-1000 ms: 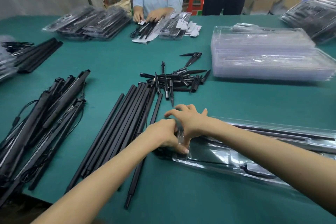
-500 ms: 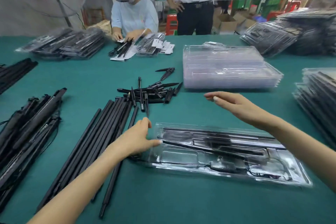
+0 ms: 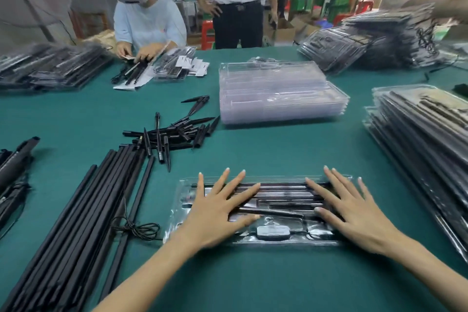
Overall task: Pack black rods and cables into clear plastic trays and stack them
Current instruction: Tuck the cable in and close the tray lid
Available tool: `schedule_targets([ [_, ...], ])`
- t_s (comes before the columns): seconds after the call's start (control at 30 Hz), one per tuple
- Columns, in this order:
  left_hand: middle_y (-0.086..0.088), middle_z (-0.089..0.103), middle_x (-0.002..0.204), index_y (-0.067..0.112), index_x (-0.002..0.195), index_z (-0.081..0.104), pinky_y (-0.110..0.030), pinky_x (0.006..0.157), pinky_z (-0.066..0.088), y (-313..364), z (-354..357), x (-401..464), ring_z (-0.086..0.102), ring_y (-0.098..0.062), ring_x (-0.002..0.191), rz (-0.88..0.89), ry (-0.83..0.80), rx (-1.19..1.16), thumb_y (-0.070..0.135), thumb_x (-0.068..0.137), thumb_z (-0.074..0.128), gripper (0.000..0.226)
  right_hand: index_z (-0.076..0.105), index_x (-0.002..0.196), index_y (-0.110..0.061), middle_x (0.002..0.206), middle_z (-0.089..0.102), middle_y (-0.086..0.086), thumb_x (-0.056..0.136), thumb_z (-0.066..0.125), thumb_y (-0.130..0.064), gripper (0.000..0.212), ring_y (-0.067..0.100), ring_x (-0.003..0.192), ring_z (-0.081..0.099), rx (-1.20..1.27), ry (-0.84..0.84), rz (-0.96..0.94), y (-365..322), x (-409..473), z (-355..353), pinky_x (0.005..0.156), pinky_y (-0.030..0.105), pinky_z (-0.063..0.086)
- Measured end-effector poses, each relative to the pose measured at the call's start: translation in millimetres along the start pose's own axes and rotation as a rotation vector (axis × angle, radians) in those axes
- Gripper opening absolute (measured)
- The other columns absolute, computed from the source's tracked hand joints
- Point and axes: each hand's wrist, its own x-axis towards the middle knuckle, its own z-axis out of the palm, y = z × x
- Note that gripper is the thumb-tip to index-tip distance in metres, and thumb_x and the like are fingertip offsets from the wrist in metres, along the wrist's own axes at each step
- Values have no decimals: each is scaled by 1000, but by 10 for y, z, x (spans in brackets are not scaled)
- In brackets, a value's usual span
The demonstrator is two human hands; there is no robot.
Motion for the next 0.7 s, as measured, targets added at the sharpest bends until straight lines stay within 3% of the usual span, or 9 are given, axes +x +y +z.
schedule_targets([
  [0.23, 28, -16, 154, 67, 136, -11, -53, 110, -24, -28, 110, 10, -25, -3, 142, 37, 72, -35, 81, 81, 5, 58, -20, 135, -63, 153, -29, -12, 76, -11, -78, 61, -1, 136, -33, 0, 18, -12, 31, 34, 110, 114, 39, -21],
  [0.33, 28, 2, 156, 67, 136, 11, -47, 113, -23, -44, 48, 2, -12, 2, 144, 54, 107, -203, 78, 82, 19, 56, -14, 136, -65, 152, -27, -15, 77, -6, -77, 61, -2, 138, -30, 36, 26, -16, 27, 30, 103, 116, 39, -18],
  [0.37, 27, 16, 154, 63, 135, 23, -42, 116, -18, -52, 3, -8, 0, 4, 144, 47, 156, -360, 73, 84, 28, 53, -7, 137, -65, 153, -23, -17, 79, -1, -77, 60, -3, 139, -26, 78, 39, -32, 16, 21, 92, 117, 39, -16],
  [0.43, 23, 43, 140, 47, 128, 45, -31, 120, 7, -74, -82, -40, 28, 6, 136, -18, 306, -717, 56, 86, 47, 43, 15, 140, -59, 155, -3, -20, 84, 17, -72, 57, -5, 143, -8, 262, 130, -61, -12, -10, 42, 119, 38, -9],
  [0.5, 16, 58, 125, 31, 118, 58, -25, 109, 32, -118, -164, -67, 47, 2, 123, -119, 429, -966, 37, 85, 55, 34, 42, 136, -43, 150, 30, -16, 90, 40, -52, 47, -2, 141, 22, 509, 320, -35, -20, -52, -21, 120, 40, 2],
  [0.53, 12, 61, 121, 26, 115, 60, -25, 105, 36, -142, -205, -78, 51, -1, 119, -157, 463, -1020, 32, 85, 56, 31, 50, 131, -35, 143, 43, -13, 90, 45, -43, 41, -1, 134, 35, 565, 429, -25, -10, -81, -41, 120, 40, 7],
  [0.63, 9, 60, 119, 21, 114, 58, -26, 102, 37, -292, -313, -91, 52, -4, 114, -275, 475, -879, 23, 89, 65, 26, 58, 121, -29, 122, 59, -10, 91, 54, -29, 30, 5, 118, 49, 544, 617, 73, 77, -215, -92, 113, 26, 21],
  [0.7, 8, 54, 120, 19, 119, 53, -26, 98, 36, -470, -372, -127, 48, -7, 113, -364, 413, -704, 23, 90, 64, 31, 62, 118, -24, 122, 60, -3, 93, 61, -24, 25, 14, 119, 49, 549, 564, 224, 189, -343, -72, 105, 22, 28],
])
